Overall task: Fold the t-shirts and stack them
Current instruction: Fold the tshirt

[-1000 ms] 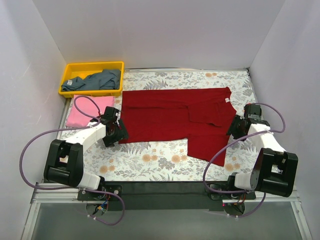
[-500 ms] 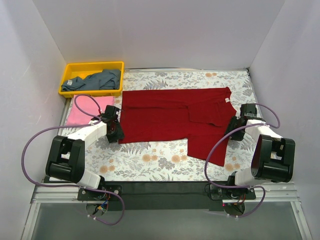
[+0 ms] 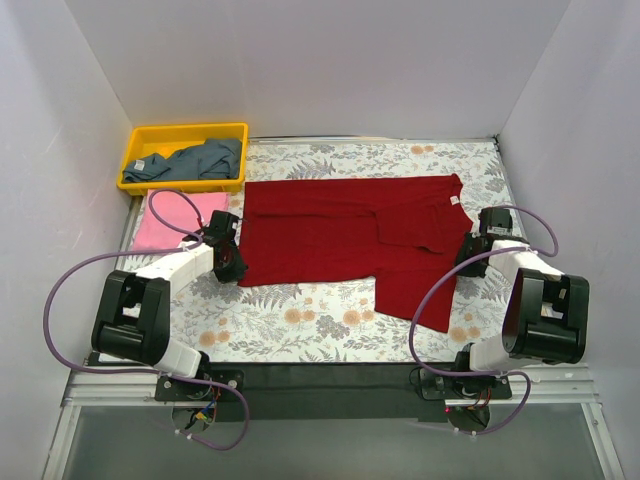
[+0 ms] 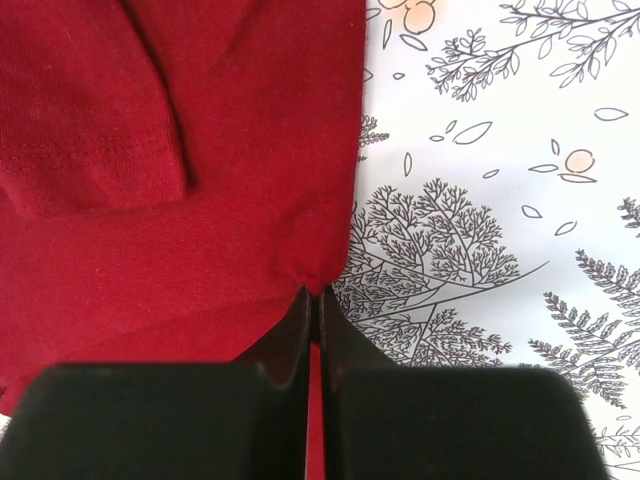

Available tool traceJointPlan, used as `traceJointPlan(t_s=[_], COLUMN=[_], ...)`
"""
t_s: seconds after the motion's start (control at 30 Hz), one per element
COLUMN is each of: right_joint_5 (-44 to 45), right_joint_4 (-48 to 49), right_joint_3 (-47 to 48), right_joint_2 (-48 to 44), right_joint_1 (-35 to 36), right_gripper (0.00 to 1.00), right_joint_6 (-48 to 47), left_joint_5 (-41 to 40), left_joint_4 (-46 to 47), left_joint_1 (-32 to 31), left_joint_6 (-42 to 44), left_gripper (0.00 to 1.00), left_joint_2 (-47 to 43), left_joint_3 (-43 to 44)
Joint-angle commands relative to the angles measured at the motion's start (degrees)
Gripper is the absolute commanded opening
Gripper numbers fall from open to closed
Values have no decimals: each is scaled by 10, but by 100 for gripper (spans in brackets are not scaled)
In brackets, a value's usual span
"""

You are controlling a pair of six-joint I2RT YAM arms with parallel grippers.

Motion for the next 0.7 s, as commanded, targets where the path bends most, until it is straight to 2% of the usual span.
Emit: traceJointPlan(t_s=[0.0, 0.3, 0.67], right_joint_5=[-1, -8, -22], right_joint_4=[-12, -60, -89], right_joint_3=[-6, -21, -13], right_joint_2=[-18, -86, -114], right_joint_1=[2, 2, 2], right_gripper=[1, 1, 1], right_joint_6=[-2, -3, -6], left_joint_5=[-4, 23, 32], left_joint_4=[-16, -65, -108], left_joint_1=[0, 8, 9], left_joint_6=[-1, -1, -14], left_gripper=[0, 0, 0], left_joint_2=[-3, -52, -101], left_joint_3=[-4, 10, 43])
